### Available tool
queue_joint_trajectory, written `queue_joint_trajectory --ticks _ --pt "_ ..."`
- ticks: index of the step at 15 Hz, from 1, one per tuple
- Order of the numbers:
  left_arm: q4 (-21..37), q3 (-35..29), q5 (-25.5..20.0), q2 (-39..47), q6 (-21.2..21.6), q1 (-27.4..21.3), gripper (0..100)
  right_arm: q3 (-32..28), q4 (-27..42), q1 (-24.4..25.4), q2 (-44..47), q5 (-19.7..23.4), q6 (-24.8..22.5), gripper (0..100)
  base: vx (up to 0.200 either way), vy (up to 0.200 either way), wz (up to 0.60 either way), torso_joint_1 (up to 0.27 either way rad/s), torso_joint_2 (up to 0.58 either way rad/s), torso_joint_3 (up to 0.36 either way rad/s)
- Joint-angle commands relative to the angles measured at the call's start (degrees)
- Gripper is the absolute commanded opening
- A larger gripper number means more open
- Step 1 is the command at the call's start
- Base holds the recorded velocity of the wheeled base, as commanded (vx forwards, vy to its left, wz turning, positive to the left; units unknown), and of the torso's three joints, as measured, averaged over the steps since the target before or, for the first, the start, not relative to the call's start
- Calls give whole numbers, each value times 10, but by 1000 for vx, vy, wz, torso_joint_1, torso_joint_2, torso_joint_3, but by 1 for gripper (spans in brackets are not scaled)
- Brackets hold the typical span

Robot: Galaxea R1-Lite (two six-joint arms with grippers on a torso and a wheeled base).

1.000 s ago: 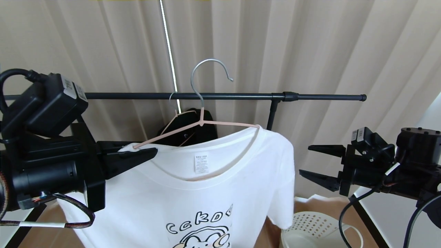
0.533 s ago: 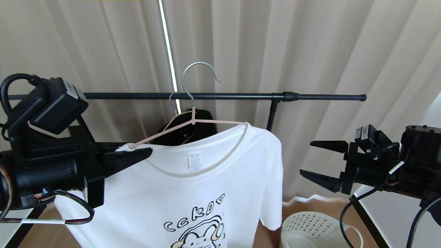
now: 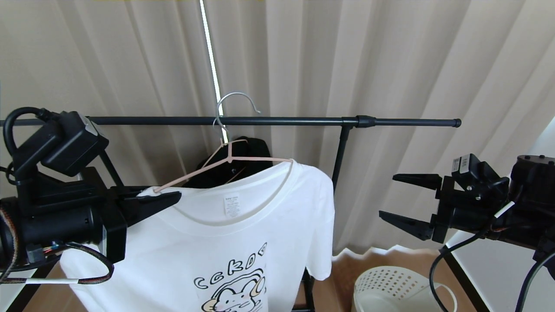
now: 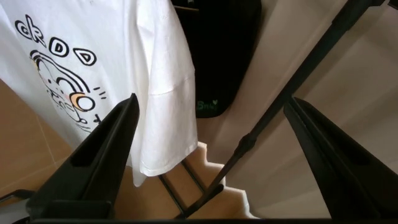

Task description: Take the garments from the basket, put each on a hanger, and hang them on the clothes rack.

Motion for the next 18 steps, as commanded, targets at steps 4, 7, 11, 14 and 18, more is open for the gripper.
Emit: queue_joint_trajectory --ticks 4,7,11,14,18 --pt "0 12 0 1 -12 10 0 1 0 1 -7 0 0 100 0 0 0 0 0 0" --pt "0 13 0 5 -13 10 0 1 0 1 -7 -1 0 100 0 0 0 0 0 0" --pt "-15 1 1 45 -44 19 0 1 0 1 -3 -4 0 100 0 0 0 0 0 0" --pt "-66 0 44 102 -47 19 0 0 0 2 -2 -18 0 100 0 0 0 0 0 0" --pt "-142 -10 80 182 -82 18 0 -2 0 2 0 -18 1 100 0 0 0 0 0 0"
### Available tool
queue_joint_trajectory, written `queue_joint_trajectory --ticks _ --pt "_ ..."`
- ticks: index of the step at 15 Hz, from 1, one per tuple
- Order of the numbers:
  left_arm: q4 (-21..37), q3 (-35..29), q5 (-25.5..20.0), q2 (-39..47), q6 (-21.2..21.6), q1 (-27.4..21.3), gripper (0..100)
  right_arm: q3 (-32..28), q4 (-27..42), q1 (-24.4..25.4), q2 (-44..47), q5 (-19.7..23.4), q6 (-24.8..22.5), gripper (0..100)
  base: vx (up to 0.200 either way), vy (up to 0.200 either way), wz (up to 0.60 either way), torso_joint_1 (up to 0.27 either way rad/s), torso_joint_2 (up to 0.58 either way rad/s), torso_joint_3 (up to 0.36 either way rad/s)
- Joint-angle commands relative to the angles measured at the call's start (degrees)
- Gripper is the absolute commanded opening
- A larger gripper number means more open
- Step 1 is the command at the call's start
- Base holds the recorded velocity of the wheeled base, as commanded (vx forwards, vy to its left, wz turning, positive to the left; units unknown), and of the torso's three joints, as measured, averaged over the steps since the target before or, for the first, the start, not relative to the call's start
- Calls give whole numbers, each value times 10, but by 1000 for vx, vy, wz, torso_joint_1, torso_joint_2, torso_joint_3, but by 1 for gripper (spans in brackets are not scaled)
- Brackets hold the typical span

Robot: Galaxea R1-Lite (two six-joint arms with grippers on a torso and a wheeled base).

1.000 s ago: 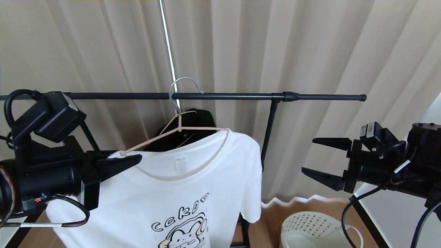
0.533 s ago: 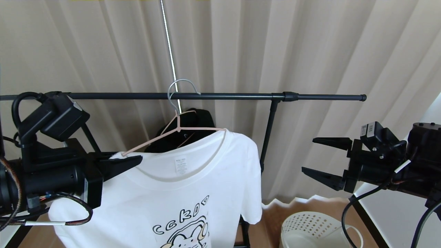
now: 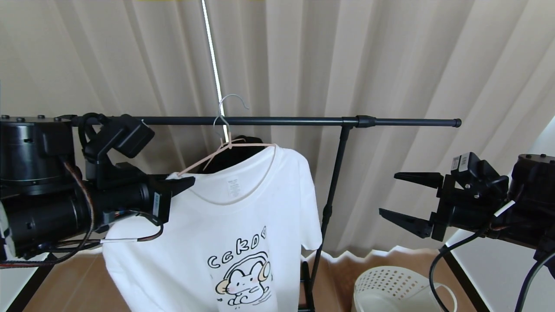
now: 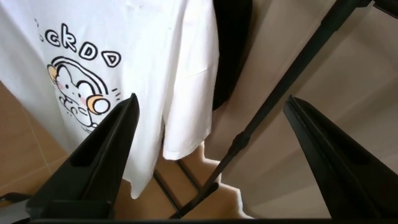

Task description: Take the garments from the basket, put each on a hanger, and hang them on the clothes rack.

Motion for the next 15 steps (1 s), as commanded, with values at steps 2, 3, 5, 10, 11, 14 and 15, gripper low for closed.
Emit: queue_joint_trajectory --ticks 2,3,5,10,11,14,15 --pt "-23 -25 26 86 -23 -5 0 0 0 0 1 0 0 100 0 0 0 0 0 0" --pt "-23 -26 28 86 -23 -5 0 0 0 0 1 1 1 100 0 0 0 0 0 0" --pt "-24 -65 77 134 -62 -17 0 0 0 0 1 0 0 100 0 0 0 0 0 0" --pt "-25 -153 169 228 -124 -51 0 0 -1 0 1 0 0 100 0 0 0 0 0 0" --pt "-25 -160 169 235 -127 -52 0 0 -1 0 1 0 0 100 0 0 0 0 0 0" --pt "-25 -202 171 272 -137 -58 0 0 -1 0 1 0 0 100 0 0 0 0 0 0" --pt "-26 -210 173 278 -137 -58 0 0 -1 0 0 0 0 100 0 0 0 0 0 0"
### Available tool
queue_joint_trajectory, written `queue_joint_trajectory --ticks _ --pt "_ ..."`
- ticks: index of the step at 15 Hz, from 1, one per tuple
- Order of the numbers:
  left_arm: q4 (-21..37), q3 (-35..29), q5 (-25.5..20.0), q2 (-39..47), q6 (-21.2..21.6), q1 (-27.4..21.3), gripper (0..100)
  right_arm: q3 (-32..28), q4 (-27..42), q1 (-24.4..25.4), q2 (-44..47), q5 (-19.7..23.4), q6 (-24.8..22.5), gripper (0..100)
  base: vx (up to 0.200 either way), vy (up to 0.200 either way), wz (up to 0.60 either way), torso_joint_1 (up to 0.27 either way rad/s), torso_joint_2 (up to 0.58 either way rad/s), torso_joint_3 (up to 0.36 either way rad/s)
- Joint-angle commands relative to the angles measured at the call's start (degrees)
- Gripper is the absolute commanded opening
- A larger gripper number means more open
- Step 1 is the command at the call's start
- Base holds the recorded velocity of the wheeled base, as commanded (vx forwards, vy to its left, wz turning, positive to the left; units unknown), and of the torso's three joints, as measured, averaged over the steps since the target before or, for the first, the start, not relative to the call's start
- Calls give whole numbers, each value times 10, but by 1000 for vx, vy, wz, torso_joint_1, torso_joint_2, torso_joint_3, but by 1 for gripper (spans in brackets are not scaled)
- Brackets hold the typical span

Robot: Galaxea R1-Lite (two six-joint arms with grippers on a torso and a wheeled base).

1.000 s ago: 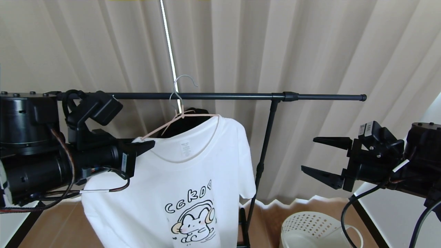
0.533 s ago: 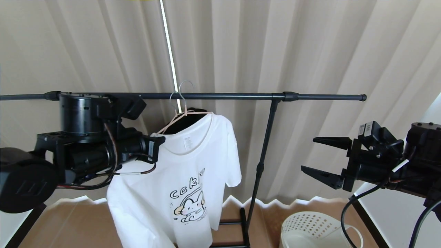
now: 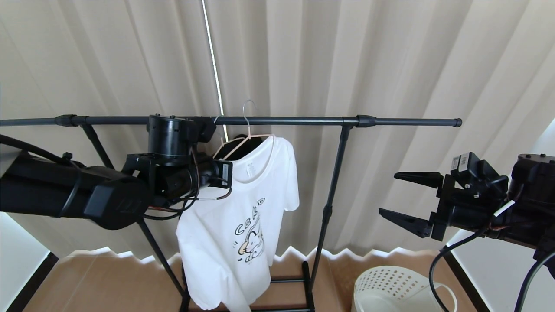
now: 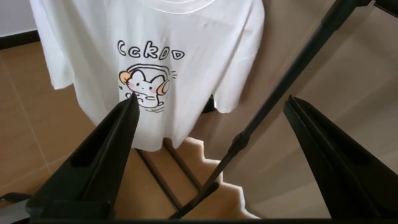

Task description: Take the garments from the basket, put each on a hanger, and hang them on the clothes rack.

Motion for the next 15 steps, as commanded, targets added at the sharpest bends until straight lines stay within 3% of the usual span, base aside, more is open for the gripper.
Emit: queue_joint_trajectory --ticks 1,4,15 --pt "0 -33 10 37 -1 -1 0 0 0 0 -1 0 0 100 0 0 0 0 0 0" --pt "0 -57 35 61 -14 -6 0 0 0 0 -2 1 0 100 0 0 0 0 0 0" --pt "0 -56 34 77 -13 -8 0 0 0 0 -2 1 0 100 0 0 0 0 0 0"
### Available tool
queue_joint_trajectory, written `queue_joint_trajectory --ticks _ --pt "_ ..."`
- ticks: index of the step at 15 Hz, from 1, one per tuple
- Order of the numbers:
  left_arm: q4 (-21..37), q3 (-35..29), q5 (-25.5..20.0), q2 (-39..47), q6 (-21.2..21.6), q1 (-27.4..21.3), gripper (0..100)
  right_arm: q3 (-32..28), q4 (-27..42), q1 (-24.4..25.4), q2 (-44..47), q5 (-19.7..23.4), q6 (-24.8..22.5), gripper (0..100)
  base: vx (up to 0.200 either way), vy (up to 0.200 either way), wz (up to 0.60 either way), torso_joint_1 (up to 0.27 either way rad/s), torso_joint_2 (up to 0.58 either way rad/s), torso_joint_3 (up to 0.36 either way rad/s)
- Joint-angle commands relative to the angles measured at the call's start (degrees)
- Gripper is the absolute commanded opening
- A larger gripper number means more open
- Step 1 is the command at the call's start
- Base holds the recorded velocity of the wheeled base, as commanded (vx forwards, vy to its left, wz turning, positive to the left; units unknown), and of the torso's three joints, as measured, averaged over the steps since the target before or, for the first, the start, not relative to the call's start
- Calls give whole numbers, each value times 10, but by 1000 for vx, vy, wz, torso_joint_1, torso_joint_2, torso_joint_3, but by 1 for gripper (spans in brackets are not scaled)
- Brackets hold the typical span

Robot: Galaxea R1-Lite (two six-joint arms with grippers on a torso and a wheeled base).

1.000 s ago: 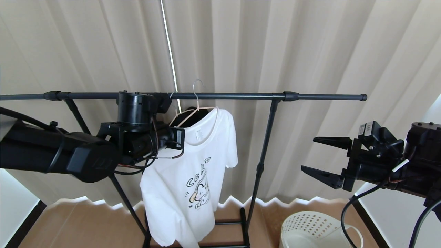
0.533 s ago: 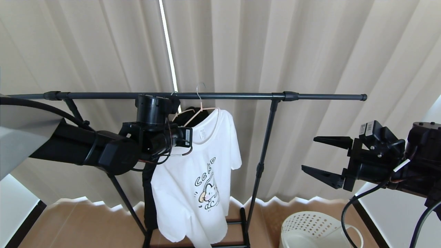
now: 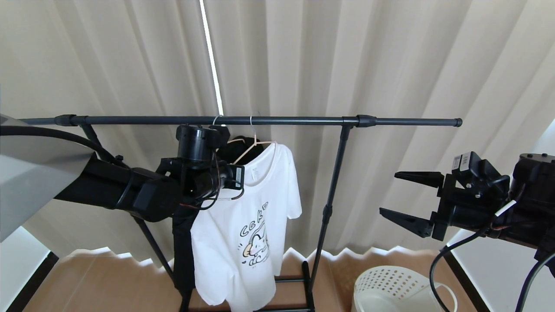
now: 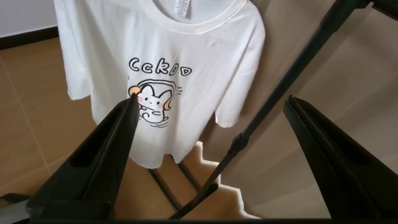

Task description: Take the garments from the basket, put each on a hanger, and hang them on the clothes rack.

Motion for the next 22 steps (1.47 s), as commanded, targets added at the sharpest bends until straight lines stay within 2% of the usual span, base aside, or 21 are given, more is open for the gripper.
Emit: queue_joint_trajectory --ticks 1,2,6,8,9,11,12,14,15,16,17,18,19,20,21,22 --pt "0 9 0 -6 -1 -5 0 0 0 0 -3 0 0 100 0 0 0 0 0 0" --pt "0 11 1 -8 -2 -5 100 1 0 0 -3 0 -1 100 0 0 0 0 0 0" --pt "-2 18 7 -48 -32 -8 100 0 0 0 -13 1 0 100 0 0 0 0 0 0" --pt "-21 56 6 -110 -38 -12 100 -2 0 0 -37 -7 7 100 0 0 0 0 0 0" --pt "-36 100 5 -181 -34 -12 100 -6 0 3 -67 -22 38 100 0 0 0 0 0 0" --pt "-37 144 5 -255 -35 -12 100 -10 0 12 -94 -43 76 100 0 0 0 0 0 0" --pt "-37 216 2 -347 -32 -9 100 -17 -1 33 -109 -84 99 100 0 0 0 0 0 0" --pt "-37 319 1 -452 -4 -5 100 -10 1 45 -138 -141 116 100 0 0 0 0 0 0" --pt "-37 319 1 -452 -4 -5 100 -10 1 45 -138 -141 116 100 0 0 0 0 0 0" --pt "-36 457 -6 -566 6 -5 100 26 1 51 -183 -210 116 100 0 0 0 0 0 0" --pt "-36 520 -7 -617 11 -6 100 70 2 70 -222 -250 116 100 0 0 0 0 0 0" --pt "-36 548 -7 -640 14 -8 100 91 4 83 -244 -265 115 100 0 0 0 0 0 0" --pt "-35 643 -7 -712 33 -12 100 173 21 124 -330 -308 113 100 0 0 0 0 0 0" --pt "-28 666 -10 -755 41 -13 100 219 53 150 -383 -343 110 100 0 0 0 0 0 0" --pt "36 666 -30 -809 38 -15 100 258 100 172 -440 -386 110 100 0 0 0 0 0 0" --pt "138 666 -60 -882 40 -16 100 287 153 182 -507 -416 110 100 0 0 0 0 0 0"
